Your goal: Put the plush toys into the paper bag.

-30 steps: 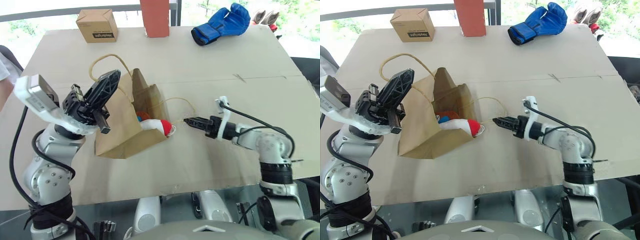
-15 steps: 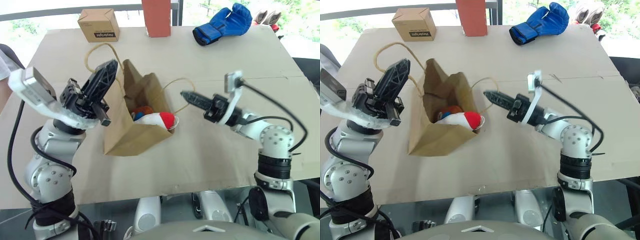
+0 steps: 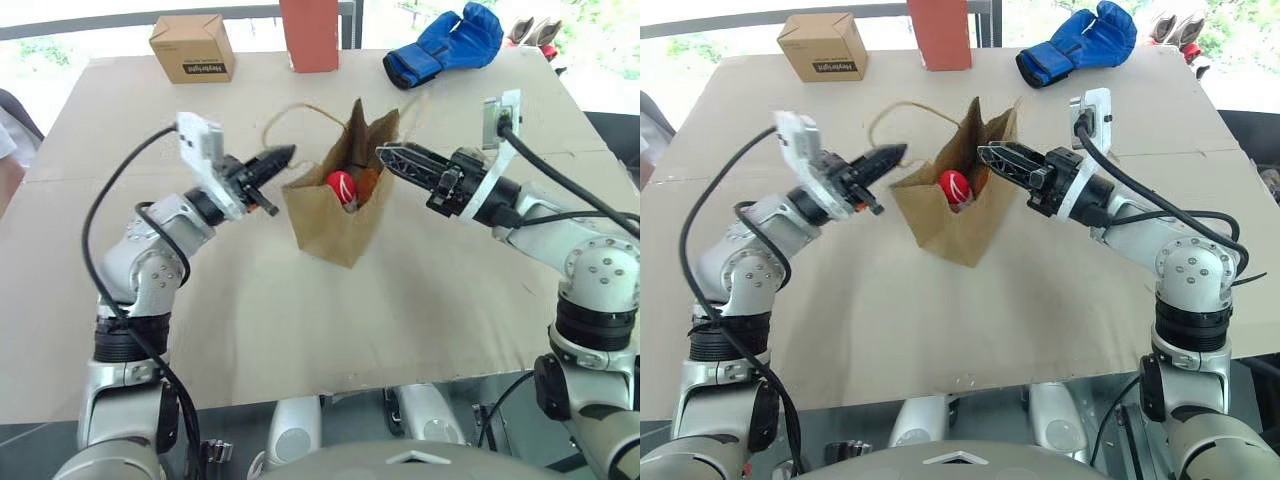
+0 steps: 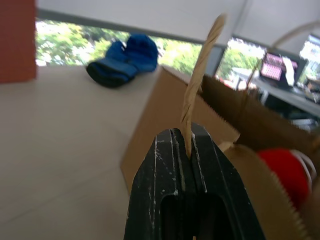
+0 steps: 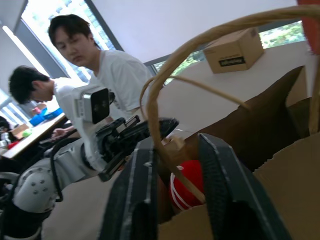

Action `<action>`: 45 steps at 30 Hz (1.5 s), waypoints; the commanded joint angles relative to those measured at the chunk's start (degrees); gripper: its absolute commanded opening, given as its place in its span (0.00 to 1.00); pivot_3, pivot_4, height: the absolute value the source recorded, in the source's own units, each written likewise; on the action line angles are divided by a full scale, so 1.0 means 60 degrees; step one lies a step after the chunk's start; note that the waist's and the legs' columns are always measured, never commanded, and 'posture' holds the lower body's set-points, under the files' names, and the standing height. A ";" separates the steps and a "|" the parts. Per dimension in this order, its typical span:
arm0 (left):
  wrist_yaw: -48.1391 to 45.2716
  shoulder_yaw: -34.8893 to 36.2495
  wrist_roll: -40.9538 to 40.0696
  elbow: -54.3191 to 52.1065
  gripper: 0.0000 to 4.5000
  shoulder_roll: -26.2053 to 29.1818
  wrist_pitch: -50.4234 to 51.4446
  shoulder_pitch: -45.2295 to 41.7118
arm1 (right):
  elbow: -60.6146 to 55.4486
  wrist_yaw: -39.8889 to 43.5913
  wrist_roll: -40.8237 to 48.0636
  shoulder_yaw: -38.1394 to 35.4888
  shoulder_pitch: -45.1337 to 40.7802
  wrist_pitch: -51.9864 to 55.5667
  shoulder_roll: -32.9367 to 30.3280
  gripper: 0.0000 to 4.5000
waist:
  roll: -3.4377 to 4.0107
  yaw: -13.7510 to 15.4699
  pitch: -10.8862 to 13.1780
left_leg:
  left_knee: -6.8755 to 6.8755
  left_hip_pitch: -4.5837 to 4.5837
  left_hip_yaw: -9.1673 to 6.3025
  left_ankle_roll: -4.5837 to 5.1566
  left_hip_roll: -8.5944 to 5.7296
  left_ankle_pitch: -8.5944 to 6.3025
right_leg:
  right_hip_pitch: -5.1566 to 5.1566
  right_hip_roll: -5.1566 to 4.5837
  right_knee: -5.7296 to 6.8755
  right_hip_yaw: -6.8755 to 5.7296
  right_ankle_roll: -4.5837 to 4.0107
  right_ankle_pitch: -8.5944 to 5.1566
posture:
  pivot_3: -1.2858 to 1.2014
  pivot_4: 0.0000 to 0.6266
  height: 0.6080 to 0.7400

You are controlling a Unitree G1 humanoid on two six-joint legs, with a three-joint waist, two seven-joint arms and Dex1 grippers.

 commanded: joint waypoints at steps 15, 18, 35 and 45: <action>-0.1662 0.2151 -0.0906 -0.1803 1.00 0.1840 0.1463 0.2195 | -0.2083 0.2488 -0.0930 0.0491 0.1637 -0.0463 -0.3884 0.01 | -0.0001 0.0005 0.0000 | 0.0003 0.0022 0.0021 0.0000 0.0002 0.0000 | 0.0012 -0.0016 -0.0014 0.0010 -0.0010 -0.0012 | 0.52 0.24 1.00; -0.1304 0.1400 -0.0462 -0.2214 1.00 0.1160 0.1184 0.2466 | -0.0839 0.3065 -0.4019 0.2873 0.1118 -0.2136 -0.3319 0.01 | 0.0000 0.0014 0.0000 | 0.0008 0.0033 0.0030 -0.0001 0.0002 0.0000 | 0.0017 -0.0026 -0.0028 0.0012 -0.0024 -0.0025 | 0.52 0.24 1.00; 0.0696 -0.0962 0.2516 -0.2601 1.00 -0.1509 -0.0413 0.1715 | 0.3679 0.5169 -0.7329 0.4357 -0.0210 -0.5099 0.0682 0.01 | -0.0003 0.0070 0.0000 | 0.0015 0.0016 0.0019 -0.0001 -0.0001 0.0001 | 0.0023 -0.0012 -0.0007 0.0007 0.0001 0.0008 | 0.52 0.24 1.00; 0.1829 -0.0888 0.3023 -0.1572 0.55 -0.3141 -0.1143 0.1311 | 0.1851 0.4924 -0.7473 0.3751 0.1279 -0.4893 0.0480 0.00 | -0.0003 0.0236 -0.0001 | 0.0047 0.0023 0.0012 -0.0003 -0.0005 0.0002 | 0.0040 -0.0011 0.0014 0.0005 0.0002 0.0008 | 0.52 0.24 1.00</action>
